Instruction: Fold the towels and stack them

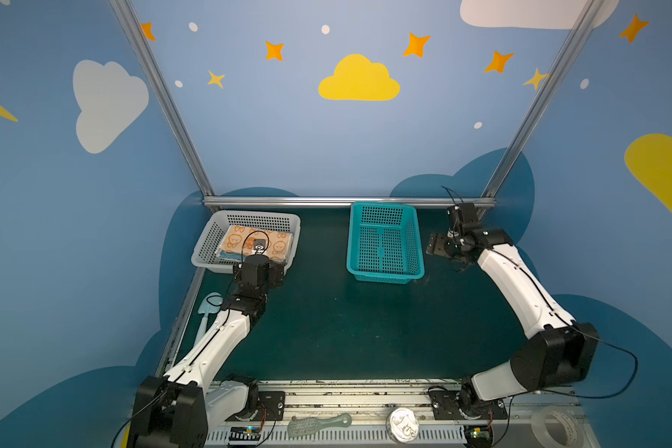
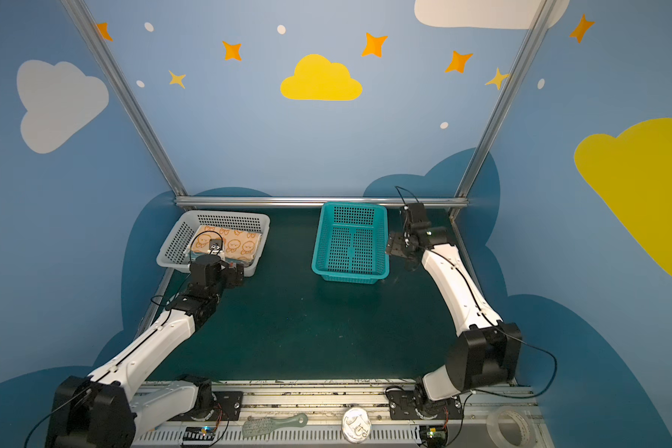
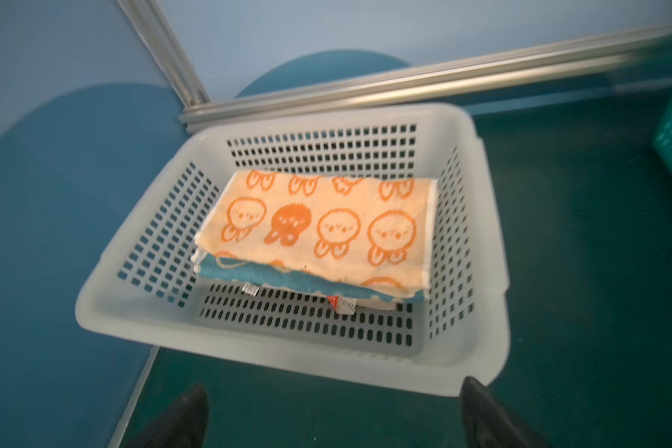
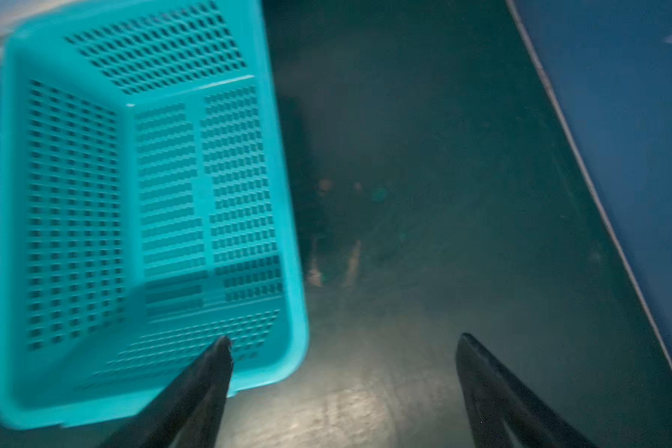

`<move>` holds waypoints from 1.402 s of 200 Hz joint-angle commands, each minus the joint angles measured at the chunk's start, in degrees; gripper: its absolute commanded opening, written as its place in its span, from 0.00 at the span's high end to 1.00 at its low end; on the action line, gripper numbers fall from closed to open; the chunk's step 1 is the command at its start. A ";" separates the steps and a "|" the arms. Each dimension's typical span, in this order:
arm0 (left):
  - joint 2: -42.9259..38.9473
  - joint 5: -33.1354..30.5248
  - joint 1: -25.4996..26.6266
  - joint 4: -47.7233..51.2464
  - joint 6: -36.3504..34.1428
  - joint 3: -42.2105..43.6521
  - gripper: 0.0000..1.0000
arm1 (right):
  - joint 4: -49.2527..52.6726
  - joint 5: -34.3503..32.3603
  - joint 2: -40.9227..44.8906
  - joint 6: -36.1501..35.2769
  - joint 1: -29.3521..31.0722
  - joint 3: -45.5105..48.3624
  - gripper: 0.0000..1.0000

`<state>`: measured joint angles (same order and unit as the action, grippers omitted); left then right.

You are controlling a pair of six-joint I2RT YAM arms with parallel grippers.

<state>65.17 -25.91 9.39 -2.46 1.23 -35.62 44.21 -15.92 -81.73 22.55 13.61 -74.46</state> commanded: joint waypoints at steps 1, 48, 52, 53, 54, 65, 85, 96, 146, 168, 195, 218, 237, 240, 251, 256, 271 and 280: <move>3.43 0.44 -2.22 -5.78 3.35 1.49 0.00 | -19.67 -11.67 9.27 -4.27 -0.42 16.83 0.11; 11.44 11.89 -8.96 -22.28 5.89 7.19 0.00 | -58.89 -14.80 17.39 -15.62 -1.49 47.21 0.09; 12.21 13.94 -9.53 -23.29 5.59 7.16 0.00 | -57.33 -14.36 16.54 -15.36 -1.75 46.83 0.09; 12.42 14.30 -9.72 -23.38 5.52 7.06 0.00 | -56.92 -14.34 16.31 -15.22 -1.83 46.67 0.09; 12.56 14.61 -9.82 -23.42 5.44 6.97 0.00 | -56.54 -14.37 15.98 -15.01 -1.87 46.54 0.09; 14.58 18.44 -11.33 -22.22 4.45 5.63 0.00 | -51.03 -16.39 12.39 -12.27 -2.40 43.62 0.09; 17.70 22.50 -13.31 -24.54 4.90 4.95 0.00 | -52.81 -15.62 6.72 -13.54 -3.18 42.13 0.09; 18.18 24.27 -13.73 -27.42 3.42 5.97 0.00 | -53.20 -14.98 6.60 -11.56 -3.27 41.63 0.09; 25.13 34.22 -13.65 -50.80 -0.12 14.40 0.00 | -76.65 -1.96 5.00 -15.47 -9.28 50.88 0.09; 22.88 31.76 -13.38 -42.89 0.00 12.04 0.00 | -75.19 4.26 3.22 -14.05 -10.98 50.03 0.09; 22.89 31.88 -13.22 -41.93 -0.49 11.75 0.00 | -93.61 5.38 -5.40 -19.31 -10.58 52.82 0.08; 22.65 31.45 -13.06 -42.01 -0.62 11.88 0.00 | -78.06 4.77 -1.80 -17.68 -10.29 48.41 0.08; 22.70 31.05 -12.79 -42.11 -0.90 11.90 0.00 | -74.09 5.31 -1.09 -18.53 -10.21 46.58 0.08; 22.66 30.75 -12.65 -42.10 -0.93 11.95 0.00 | -75.09 5.52 -1.12 -19.18 -10.18 47.09 0.08; 22.65 30.37 -12.38 -42.10 -1.04 11.93 0.00 | -73.87 4.53 -1.50 -18.10 -10.18 46.43 0.08; 22.65 30.23 -12.35 -42.10 -1.02 11.89 0.00 | -72.07 4.31 -0.99 -16.33 -10.12 45.85 0.08; 22.64 30.21 -12.34 -42.10 -1.03 11.89 0.00 | -70.89 4.39 -1.03 -15.46 -10.24 45.14 0.08; 22.66 30.14 -12.32 -42.08 -1.04 11.88 0.00 | -70.02 4.58 -0.93 -14.92 -10.30 44.93 0.08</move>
<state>89.12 4.51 -3.05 -44.03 1.04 -22.96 -30.13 -11.70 -83.37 5.98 3.16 -28.08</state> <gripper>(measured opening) 0.996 0.922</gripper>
